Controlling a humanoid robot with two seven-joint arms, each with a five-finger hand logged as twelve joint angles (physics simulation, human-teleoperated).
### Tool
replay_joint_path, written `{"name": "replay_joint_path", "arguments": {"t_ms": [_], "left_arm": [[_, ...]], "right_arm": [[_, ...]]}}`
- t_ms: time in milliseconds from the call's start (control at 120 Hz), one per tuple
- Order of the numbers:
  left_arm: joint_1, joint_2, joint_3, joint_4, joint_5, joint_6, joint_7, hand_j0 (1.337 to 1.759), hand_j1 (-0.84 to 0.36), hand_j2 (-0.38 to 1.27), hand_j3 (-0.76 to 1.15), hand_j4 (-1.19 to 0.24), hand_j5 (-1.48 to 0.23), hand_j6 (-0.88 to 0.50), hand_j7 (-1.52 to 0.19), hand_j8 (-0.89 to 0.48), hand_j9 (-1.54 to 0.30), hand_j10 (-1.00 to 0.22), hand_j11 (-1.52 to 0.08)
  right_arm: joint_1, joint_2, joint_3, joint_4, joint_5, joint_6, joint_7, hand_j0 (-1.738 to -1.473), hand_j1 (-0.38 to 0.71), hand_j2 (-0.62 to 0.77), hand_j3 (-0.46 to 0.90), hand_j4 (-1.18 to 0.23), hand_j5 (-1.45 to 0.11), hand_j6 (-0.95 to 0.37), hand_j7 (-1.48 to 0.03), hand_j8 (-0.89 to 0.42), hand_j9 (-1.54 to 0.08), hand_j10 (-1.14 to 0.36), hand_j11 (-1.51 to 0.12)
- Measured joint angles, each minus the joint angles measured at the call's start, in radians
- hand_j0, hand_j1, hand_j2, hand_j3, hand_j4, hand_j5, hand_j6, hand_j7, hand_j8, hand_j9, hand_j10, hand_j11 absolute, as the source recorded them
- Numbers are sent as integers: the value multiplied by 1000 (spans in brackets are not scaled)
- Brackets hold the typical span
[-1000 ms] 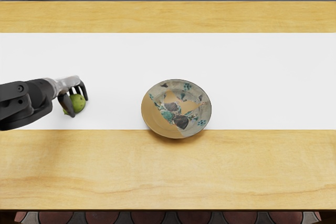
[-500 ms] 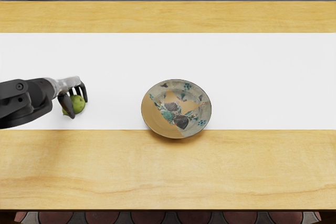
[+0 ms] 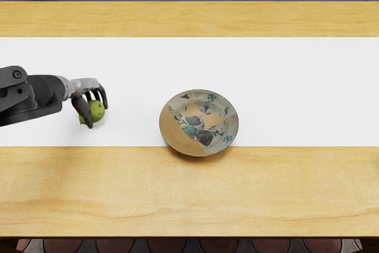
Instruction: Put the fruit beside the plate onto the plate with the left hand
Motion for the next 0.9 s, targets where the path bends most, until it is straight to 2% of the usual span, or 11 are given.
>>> {"name": "replay_joint_path", "arguments": {"t_ms": [325, 458, 650, 808, 900], "left_arm": [[-55, 1, -51, 0, -94, -89, 0, 1650, -320, 358, 0, -558, -999, -394, -1002, -407, -1006, -610, -1014], [-110, -3, -54, 0, -127, -104, 0, 1650, -317, 334, 0, -563, -998, -401, -1001, -407, -1008, -611, -1016], [-169, -51, -54, 3, -179, -135, 0, 1651, -321, 378, 0, -563, -1004, -396, -1005, -407, -1010, -610, -1017], [-217, -88, -54, 8, -217, -162, 0, 1651, -308, 321, 0, -562, -1014, -398, -1009, -406, -1013, -613, -1017], [-243, -104, -54, 10, -240, -170, 0, 1651, -319, 342, 0, -556, -1016, -393, -1011, -403, -1014, -610, -1019]], "right_arm": [[0, 0, 0, 1, 0, 0, 1, -1658, -317, -5, 0, -27, -35, -27, -35, -27, -35, -27, -35], [-1, 0, 0, 1, 0, 0, 0, -1658, -317, -5, 0, -27, -35, -27, -35, -27, -35, -27, -35], [-1, 0, -1, 1, 0, 0, 0, -1658, -317, -6, 0, -27, -35, -27, -35, -27, -35, -27, -35], [-1, 0, -2, 1, 0, 0, 0, -1658, -317, -5, 0, -27, -35, -27, -35, -27, -35, -27, -35], [0, 0, -2, 1, 0, 0, 0, -1658, -317, -5, 0, -27, -35, -27, -35, -27, -35, -27, -35]]}}
